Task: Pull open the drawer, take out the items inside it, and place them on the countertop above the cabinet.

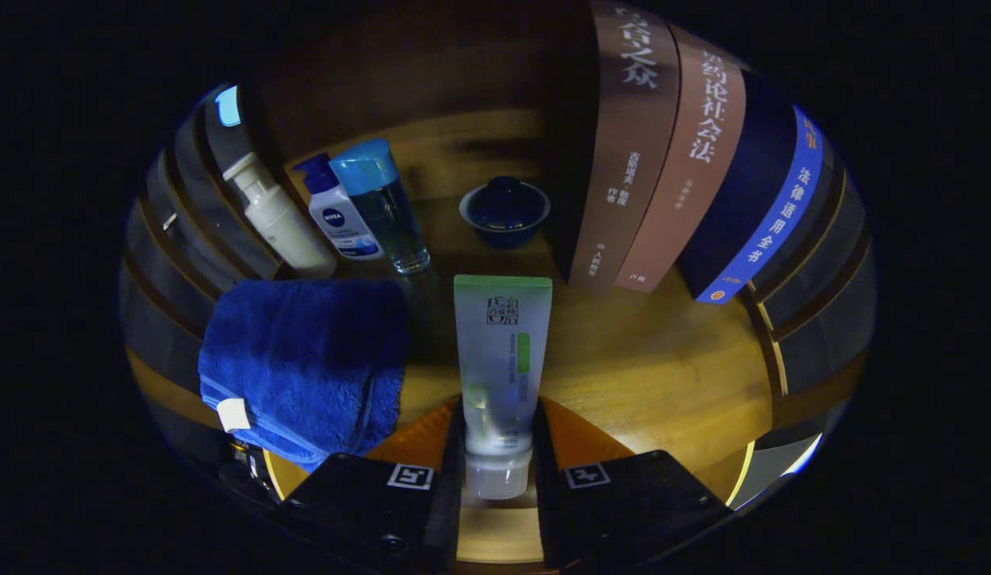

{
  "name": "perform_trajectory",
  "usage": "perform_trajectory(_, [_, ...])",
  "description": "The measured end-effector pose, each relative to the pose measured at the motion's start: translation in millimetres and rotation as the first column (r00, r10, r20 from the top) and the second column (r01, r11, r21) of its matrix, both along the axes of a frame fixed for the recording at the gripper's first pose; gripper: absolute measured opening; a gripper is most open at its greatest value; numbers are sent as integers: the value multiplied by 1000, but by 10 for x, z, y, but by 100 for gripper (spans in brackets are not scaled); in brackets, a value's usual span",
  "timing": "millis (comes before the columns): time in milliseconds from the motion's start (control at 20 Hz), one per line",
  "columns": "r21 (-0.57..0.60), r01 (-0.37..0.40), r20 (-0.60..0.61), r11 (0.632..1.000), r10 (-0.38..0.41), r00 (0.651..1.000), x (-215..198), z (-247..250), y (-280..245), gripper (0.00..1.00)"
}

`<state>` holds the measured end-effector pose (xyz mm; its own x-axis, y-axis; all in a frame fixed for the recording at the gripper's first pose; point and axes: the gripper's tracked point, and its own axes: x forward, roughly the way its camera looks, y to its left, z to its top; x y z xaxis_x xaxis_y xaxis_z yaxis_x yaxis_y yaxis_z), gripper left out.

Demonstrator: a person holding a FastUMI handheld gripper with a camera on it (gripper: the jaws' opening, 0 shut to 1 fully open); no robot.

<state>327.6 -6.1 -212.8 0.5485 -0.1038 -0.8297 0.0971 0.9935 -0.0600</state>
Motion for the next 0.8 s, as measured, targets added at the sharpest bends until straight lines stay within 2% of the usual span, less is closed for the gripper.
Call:
perform_trajectory(150, [13,9,11,1000,-9,1000,15,-2,7,48])
perform_trajectory(350, [1,-5,65,1000,5,998,14,137,38,88])
perform_trajectory(450, [-18,-18,85,1000,20,996,-33,221,64,100])
perform_trajectory(800, [-14,-34,222,999,36,974,-457,576,169,100])
